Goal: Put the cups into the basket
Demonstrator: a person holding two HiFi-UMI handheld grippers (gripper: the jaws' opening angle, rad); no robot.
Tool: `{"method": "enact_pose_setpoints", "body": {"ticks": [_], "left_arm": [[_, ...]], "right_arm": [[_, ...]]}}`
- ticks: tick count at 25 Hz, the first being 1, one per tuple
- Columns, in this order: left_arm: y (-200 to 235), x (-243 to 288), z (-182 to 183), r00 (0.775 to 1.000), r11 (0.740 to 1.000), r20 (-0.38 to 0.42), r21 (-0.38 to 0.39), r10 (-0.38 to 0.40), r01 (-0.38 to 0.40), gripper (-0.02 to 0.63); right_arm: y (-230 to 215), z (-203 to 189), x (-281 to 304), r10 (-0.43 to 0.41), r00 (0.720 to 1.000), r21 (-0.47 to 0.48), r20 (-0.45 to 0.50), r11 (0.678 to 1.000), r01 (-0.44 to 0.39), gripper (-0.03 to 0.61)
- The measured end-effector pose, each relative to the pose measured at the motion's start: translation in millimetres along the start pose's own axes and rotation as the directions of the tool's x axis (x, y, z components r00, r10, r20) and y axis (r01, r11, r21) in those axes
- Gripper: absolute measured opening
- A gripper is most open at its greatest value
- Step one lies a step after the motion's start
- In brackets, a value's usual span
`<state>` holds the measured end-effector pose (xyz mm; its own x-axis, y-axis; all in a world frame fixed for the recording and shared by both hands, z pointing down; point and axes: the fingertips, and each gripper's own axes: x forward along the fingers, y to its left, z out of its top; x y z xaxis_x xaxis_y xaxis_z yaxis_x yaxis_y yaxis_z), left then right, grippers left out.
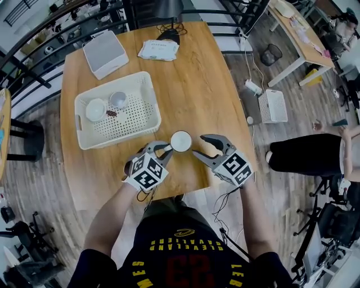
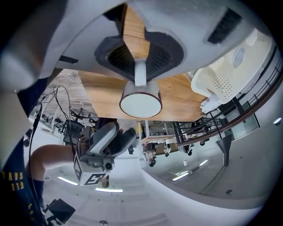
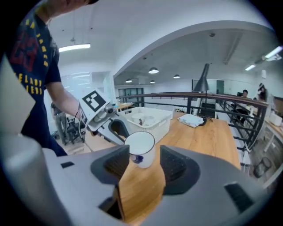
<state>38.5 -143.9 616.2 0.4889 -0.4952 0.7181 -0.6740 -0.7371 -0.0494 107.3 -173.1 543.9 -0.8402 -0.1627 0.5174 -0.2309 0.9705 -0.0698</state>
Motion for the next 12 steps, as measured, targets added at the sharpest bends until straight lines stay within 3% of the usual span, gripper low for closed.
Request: {"method": "enact_pose_setpoints", "body": {"ticks": [5, 12], "left_arm": [[-1, 5, 7, 1.0, 1.0, -0.005, -0.027, -0.008, 0.008, 0.072], [-14, 10, 31, 1.0, 0.999, -0.004, 0.042, -0.027, 0.027, 0.072]], "right_arm": [[-12, 5, -16, -0.076, 0.996, 0.09, 0.056, 0.993, 0.07, 0.216], [-20, 11, -40, -0.15, 0.985, 0.116, 0.082, 0.983, 0.14, 0.216]]}}
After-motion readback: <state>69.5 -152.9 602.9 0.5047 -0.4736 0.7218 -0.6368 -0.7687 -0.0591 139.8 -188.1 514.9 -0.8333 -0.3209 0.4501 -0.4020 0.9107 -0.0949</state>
